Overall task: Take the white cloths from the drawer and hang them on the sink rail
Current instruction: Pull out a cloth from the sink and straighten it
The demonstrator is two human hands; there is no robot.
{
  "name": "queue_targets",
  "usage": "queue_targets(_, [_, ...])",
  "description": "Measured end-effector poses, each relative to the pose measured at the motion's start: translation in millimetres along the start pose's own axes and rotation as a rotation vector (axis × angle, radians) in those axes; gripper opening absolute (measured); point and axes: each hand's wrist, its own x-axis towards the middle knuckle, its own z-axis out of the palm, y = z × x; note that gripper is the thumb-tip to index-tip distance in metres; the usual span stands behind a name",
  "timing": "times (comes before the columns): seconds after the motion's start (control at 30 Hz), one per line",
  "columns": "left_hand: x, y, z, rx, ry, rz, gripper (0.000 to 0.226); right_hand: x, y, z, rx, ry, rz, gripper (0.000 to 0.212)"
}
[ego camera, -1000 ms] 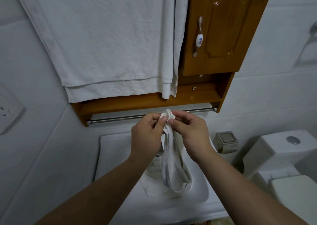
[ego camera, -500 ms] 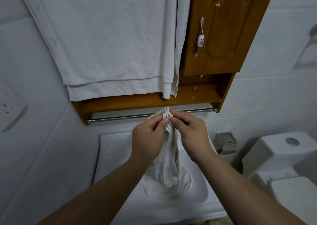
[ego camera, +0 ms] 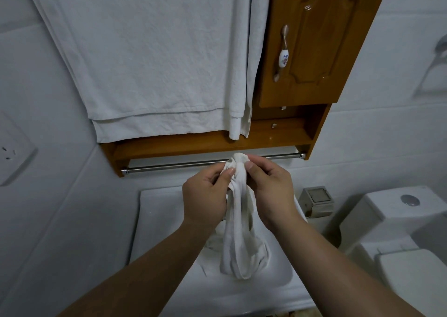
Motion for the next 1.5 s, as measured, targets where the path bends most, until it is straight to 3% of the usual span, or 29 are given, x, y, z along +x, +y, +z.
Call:
queue_targets(0.2, [0,0,1,0.079,0.089,0.080,0.017,-7,0,12,-0.232,0.078,-0.168,0.024])
queue_targets(0.43, [2,-1,-2,0.031,0.072,0.017,0.012,-8,-3,13,-0.399,-0.018,-0.202,0.027])
queue_targets(0.8, [2,2,-4,0.073,0.044,0.090,0.015,-2,-6,7,-0.156,-0.008,-0.131,0.016])
queue_targets(1.0, [8,3,-3,-0.140,0.072,-0.118,0.010,1,0,0,-0.169,0.044,-0.134,0.009])
queue_targets(1.17, [3,11,-1,-0.001,0.016,0.022,0.012,-2,2,5,-0.216,0.079,-0.155,0.010])
queue_targets(1.5, [0,8,2,-0.009,-0.018,0.059,0.013,-7,-5,3,-0.234,0.071,-0.227,0.018])
